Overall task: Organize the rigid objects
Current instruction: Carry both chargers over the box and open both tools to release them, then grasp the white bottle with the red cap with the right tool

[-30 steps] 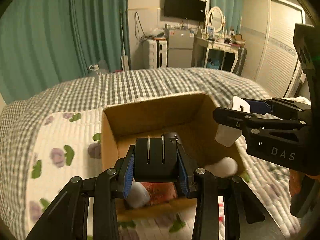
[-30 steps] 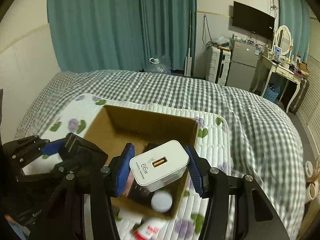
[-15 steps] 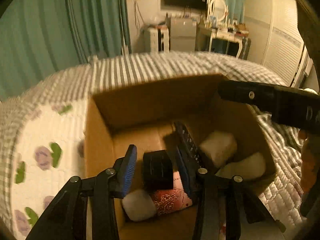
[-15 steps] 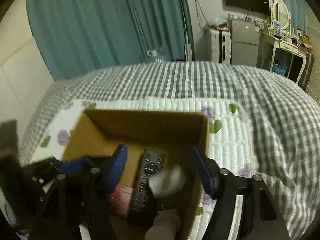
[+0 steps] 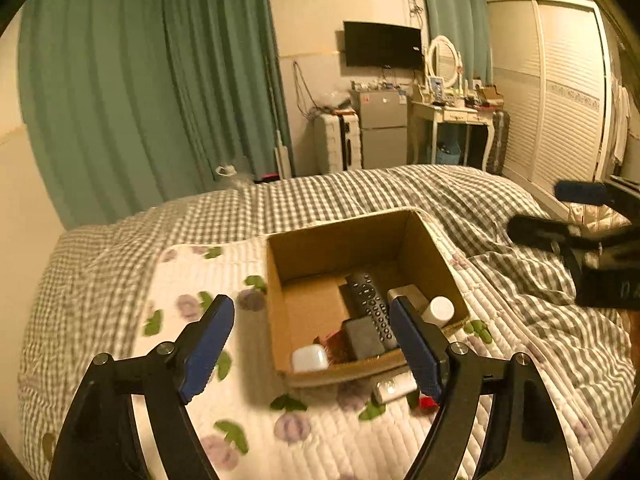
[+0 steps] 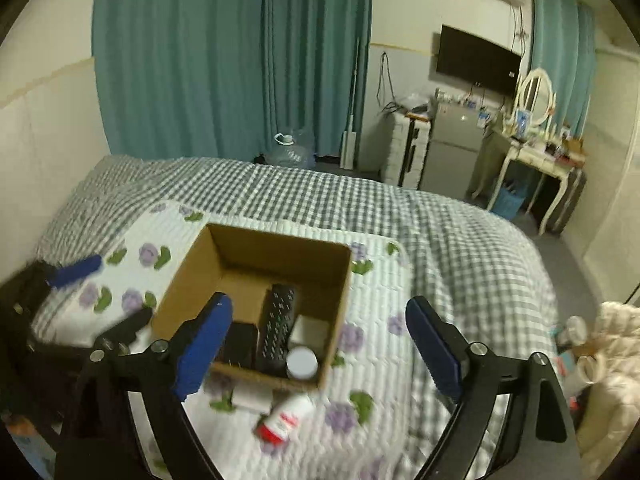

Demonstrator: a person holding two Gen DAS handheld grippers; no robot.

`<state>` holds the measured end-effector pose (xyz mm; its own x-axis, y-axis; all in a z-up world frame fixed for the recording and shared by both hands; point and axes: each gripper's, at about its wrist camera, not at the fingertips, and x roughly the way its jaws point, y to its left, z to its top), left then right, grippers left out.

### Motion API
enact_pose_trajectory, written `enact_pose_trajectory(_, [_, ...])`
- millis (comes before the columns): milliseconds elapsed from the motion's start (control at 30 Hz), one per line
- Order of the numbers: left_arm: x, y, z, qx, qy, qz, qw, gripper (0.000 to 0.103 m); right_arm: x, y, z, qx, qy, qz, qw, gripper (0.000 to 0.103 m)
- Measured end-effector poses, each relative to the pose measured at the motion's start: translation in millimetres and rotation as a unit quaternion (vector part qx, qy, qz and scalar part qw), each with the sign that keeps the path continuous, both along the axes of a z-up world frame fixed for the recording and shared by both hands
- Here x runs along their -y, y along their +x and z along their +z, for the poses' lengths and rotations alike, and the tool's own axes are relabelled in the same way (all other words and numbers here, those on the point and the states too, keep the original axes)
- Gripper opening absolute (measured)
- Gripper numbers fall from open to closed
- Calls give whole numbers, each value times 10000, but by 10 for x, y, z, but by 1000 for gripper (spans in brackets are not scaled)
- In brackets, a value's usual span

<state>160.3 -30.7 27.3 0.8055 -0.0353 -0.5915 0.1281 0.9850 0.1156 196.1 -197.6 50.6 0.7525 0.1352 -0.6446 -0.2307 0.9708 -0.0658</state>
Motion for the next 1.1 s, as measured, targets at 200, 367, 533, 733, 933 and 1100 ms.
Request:
enact_pose_trajectory(200, [-132,-367,-18,104,-122,265,9995,83,-42,-384,-125,-247,-143,-101,9995,93])
enact_pose_trajectory(367, [-244,-349,-347,-189,-474,402,9979,83,-106,-354,-634,-869,-45,-211,9960,93])
enact_pose_trajectory(533, [-248,-204,-810,-559,-260,557,9965,83,-188,-103,-1355,-1523,-266,-320,9875,93])
enact_pose_trajectory(733, [-249,49,-1268,-1031,-154,696,9921,83,-264,313,-1983,-2160,-405,-398,9747,74])
enact_pose_trajectory(933, [-185,109,-1476,-1232,-139,611,9904,83,-320,334,-2455,-2573,-473,-211,9649,67])
enact_pose_trajectory(1100, [-132,103,-1553,-1428,-93,611,9878,83,-283,259,-2417,-2439,-434,-38,9688,40])
